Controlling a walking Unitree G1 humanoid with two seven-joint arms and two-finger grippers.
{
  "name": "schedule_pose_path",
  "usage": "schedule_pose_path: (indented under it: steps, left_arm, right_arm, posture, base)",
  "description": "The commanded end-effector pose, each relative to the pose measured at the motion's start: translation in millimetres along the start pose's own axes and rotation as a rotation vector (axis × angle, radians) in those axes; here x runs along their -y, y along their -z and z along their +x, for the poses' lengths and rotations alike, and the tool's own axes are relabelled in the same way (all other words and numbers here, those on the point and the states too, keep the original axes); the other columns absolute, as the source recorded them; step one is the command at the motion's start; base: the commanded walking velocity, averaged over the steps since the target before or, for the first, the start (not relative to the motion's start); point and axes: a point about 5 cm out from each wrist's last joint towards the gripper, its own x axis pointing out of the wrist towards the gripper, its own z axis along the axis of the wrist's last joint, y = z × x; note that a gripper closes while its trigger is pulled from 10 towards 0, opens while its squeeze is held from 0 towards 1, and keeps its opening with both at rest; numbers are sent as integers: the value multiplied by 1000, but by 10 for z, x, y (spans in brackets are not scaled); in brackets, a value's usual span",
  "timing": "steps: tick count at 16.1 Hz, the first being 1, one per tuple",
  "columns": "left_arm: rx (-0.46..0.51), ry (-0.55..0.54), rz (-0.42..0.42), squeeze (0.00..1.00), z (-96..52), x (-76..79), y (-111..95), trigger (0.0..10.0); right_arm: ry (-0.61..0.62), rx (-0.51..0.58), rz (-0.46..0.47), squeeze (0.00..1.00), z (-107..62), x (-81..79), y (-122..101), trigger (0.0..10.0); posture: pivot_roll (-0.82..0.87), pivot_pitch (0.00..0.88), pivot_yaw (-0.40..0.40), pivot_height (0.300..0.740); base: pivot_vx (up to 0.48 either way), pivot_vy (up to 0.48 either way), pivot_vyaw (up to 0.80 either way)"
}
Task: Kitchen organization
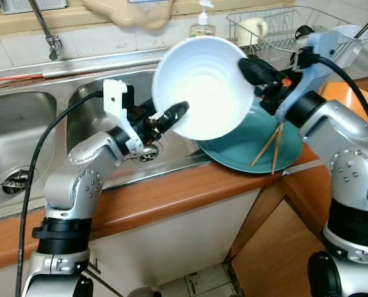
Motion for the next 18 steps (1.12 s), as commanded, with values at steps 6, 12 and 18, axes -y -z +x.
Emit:
schedule_pose_path:
  steps: [6, 12, 18]
  left_arm:
    - [6, -73, -27, 0, -5, -109, 3, 0]
    - [0, -112, -27, 0, -29, -113, 43, 0]
    - [-9, -128, -27, 0, 11, -78, 72, 0]
  right_arm:
    - [0, 60, -13, 0, -28, -32, -15, 0]
    - [28, 58, -1, 0, -16, -76, 72, 0]
    - [24, 56, -12, 0, 2, -111, 86, 0]
  posture:
    - [-63, 0, 57, 740]
    - [-64, 0, 59, 740]
    - [-64, 0, 64, 740]
  base:
    - [0, 0, 0]
    - [0, 0, 0]
    - [0, 0, 0]
